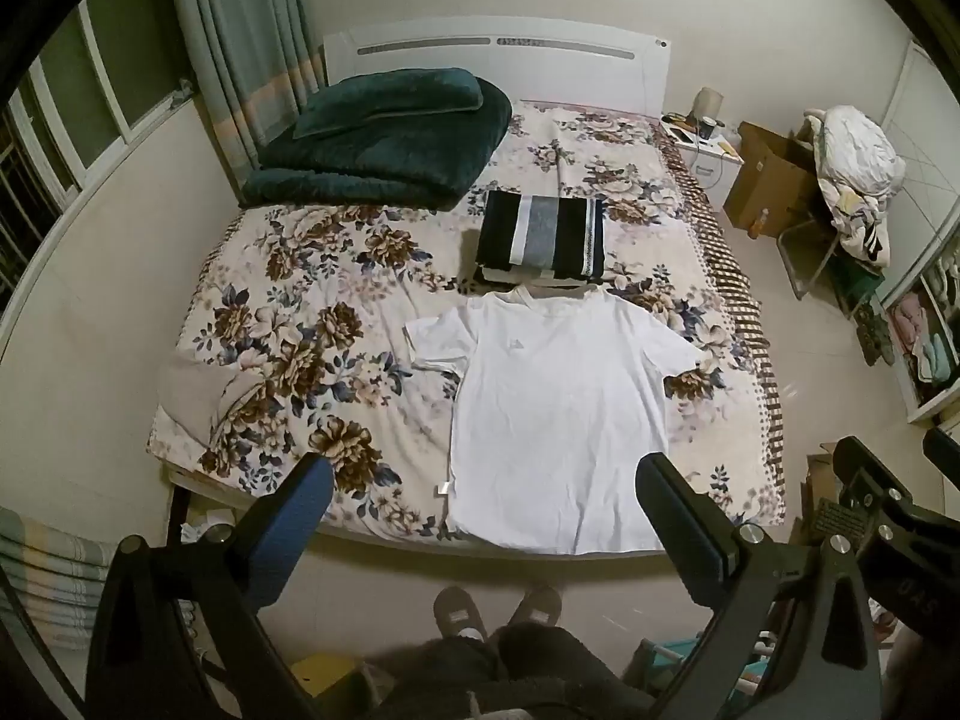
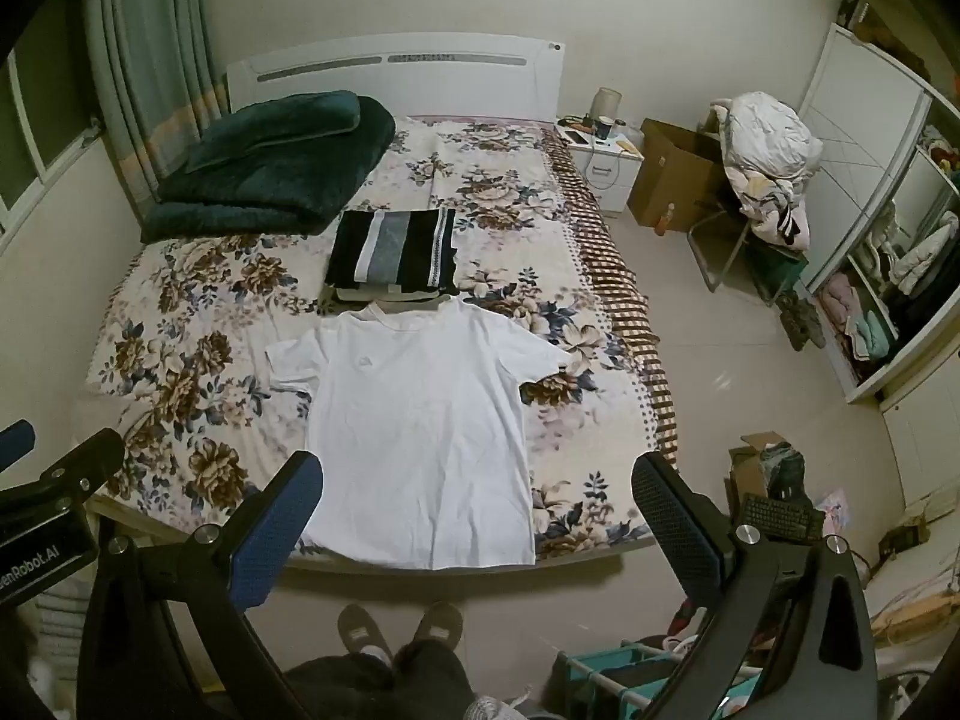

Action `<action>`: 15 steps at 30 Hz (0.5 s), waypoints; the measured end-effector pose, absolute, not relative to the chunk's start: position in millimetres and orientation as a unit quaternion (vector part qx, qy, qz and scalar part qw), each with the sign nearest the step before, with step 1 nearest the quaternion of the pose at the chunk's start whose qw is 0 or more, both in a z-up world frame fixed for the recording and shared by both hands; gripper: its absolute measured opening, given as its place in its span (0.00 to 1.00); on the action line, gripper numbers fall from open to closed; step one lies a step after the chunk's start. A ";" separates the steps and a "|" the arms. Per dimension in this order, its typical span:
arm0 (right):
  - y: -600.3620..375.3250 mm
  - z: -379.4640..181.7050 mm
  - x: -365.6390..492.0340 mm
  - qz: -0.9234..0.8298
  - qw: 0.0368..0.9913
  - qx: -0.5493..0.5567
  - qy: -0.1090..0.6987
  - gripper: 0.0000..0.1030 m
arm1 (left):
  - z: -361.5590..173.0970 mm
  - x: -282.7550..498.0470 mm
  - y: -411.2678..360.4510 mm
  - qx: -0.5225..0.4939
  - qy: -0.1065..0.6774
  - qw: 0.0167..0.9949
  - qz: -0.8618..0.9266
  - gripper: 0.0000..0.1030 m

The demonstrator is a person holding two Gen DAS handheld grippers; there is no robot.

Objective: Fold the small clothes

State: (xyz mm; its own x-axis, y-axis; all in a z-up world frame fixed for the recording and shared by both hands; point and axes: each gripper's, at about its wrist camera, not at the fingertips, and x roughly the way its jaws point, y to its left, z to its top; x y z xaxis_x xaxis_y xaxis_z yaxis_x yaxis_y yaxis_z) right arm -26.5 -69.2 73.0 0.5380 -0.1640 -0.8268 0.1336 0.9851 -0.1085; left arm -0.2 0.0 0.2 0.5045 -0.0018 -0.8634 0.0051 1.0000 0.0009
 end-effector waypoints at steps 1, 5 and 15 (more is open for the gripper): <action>-69.3 73.1 -26.7 -0.085 0.877 -0.017 0.473 1.00 | 0.1 -0.1 0.0 0.001 0.499 0.866 -0.003 1.00; -69.7 73.4 -27.7 -0.086 0.877 -0.017 0.473 1.00 | -0.3 0.1 0.0 0.002 0.498 0.867 -0.003 1.00; -69.2 75.1 -30.3 -0.085 0.877 -0.015 0.472 1.00 | -0.3 -0.1 0.0 0.001 0.497 0.868 -0.003 1.00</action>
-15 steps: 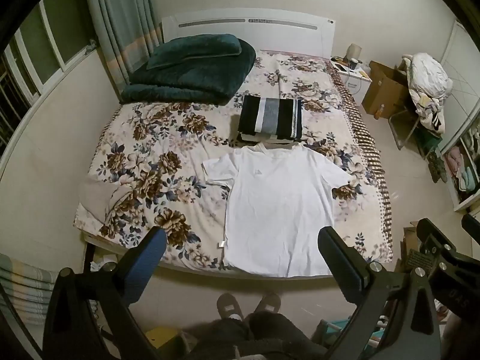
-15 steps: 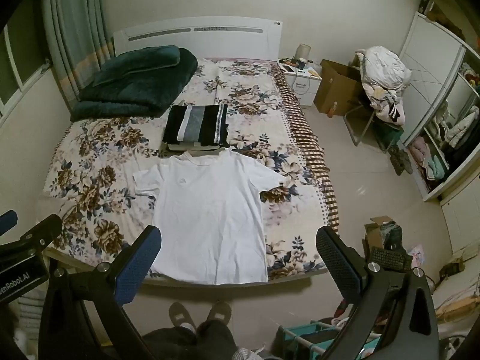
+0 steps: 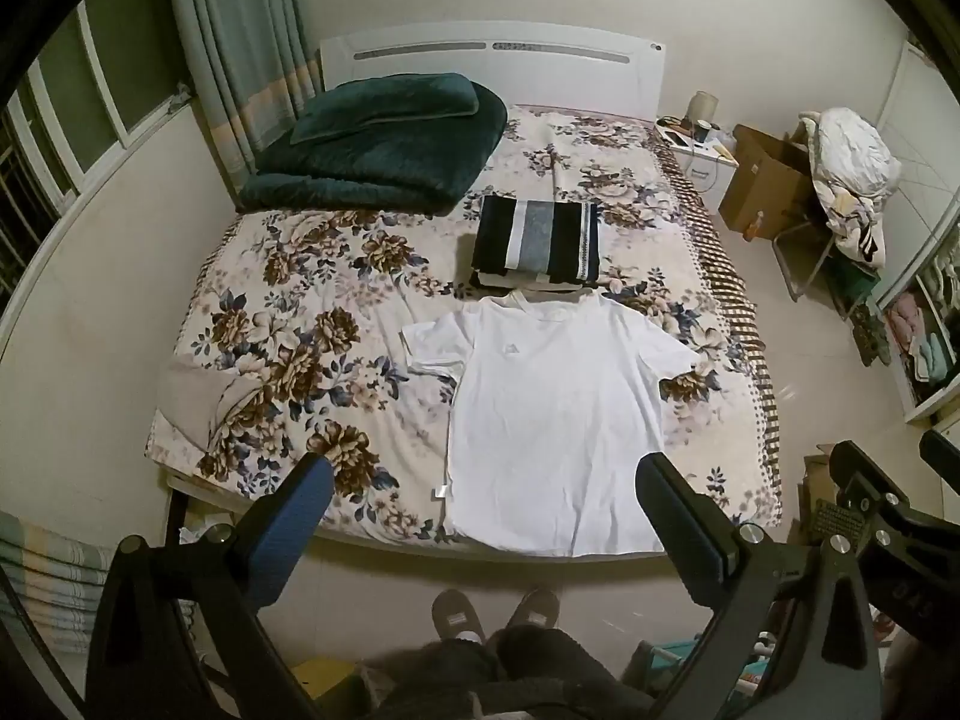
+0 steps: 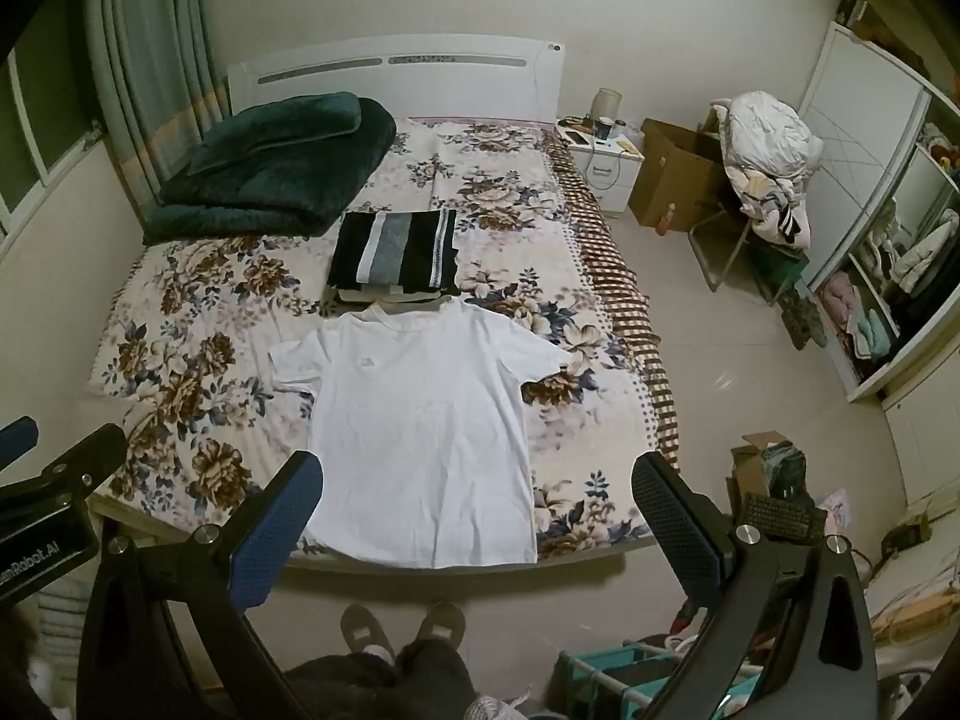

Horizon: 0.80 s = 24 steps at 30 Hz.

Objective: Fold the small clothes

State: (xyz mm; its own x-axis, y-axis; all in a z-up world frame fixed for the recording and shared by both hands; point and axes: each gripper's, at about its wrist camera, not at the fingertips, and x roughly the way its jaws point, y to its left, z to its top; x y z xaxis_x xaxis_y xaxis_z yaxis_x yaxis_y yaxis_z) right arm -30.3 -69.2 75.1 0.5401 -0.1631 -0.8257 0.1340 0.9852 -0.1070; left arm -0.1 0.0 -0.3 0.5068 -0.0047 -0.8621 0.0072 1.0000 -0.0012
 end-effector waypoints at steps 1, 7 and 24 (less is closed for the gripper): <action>-69.2 75.4 -30.6 -0.084 0.878 -0.015 0.472 1.00 | -0.2 -0.5 -0.1 0.001 0.496 0.868 -0.003 1.00; -68.6 76.5 -31.3 -0.084 0.878 -0.014 0.472 1.00 | -0.2 -0.8 -0.2 0.001 0.495 0.869 -0.003 1.00; -68.9 78.2 -31.5 -0.082 0.879 -0.012 0.470 1.00 | 4.7 0.7 -2.4 0.002 0.492 0.870 -0.002 1.00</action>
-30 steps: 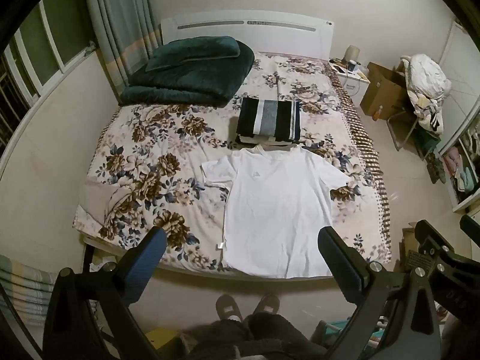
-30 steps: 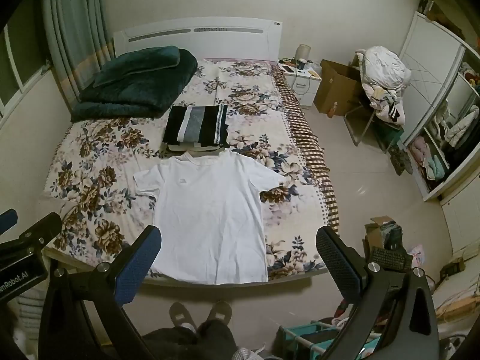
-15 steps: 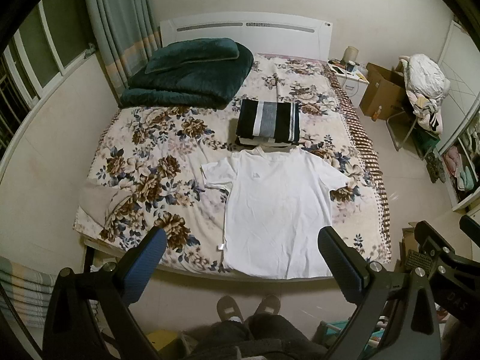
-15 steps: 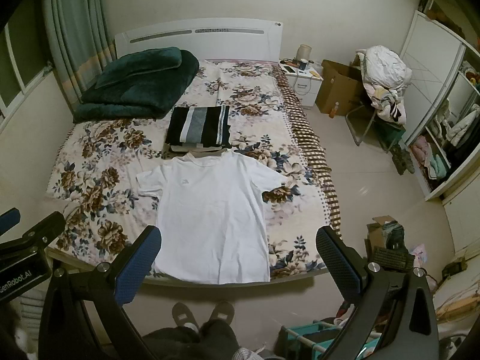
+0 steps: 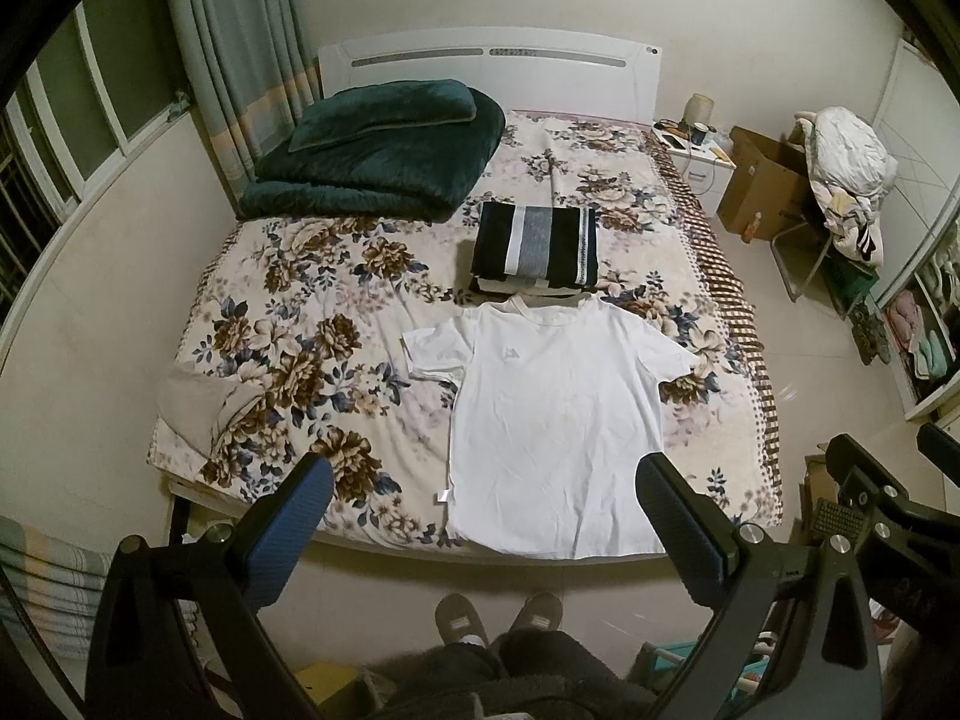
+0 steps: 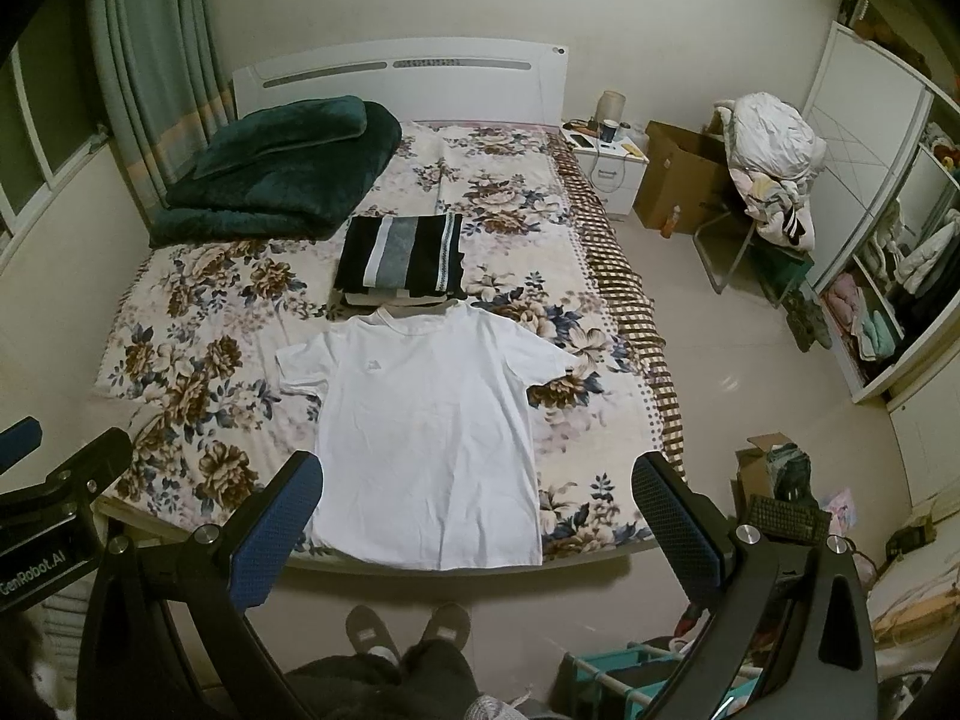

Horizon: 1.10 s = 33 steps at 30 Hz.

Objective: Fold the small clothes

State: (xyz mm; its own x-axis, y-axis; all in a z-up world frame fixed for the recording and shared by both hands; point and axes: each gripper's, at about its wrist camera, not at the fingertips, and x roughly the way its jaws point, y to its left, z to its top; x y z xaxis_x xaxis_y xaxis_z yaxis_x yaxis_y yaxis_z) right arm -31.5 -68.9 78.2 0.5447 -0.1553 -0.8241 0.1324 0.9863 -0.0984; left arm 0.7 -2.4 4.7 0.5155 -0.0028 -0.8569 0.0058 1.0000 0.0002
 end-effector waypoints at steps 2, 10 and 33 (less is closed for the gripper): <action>-69.5 78.3 -31.6 -0.082 0.879 -0.012 0.470 1.00 | 4.5 0.8 -2.3 0.002 0.492 0.871 -0.003 1.00; -65.4 79.7 -30.0 -0.081 0.879 -0.011 0.469 1.00 | 4.6 0.5 -2.3 0.002 0.491 0.871 -0.003 1.00; -59.3 84.4 -23.1 -0.082 0.881 -0.010 0.467 1.00 | 17.9 14.3 -6.5 0.002 0.485 0.874 -0.003 1.00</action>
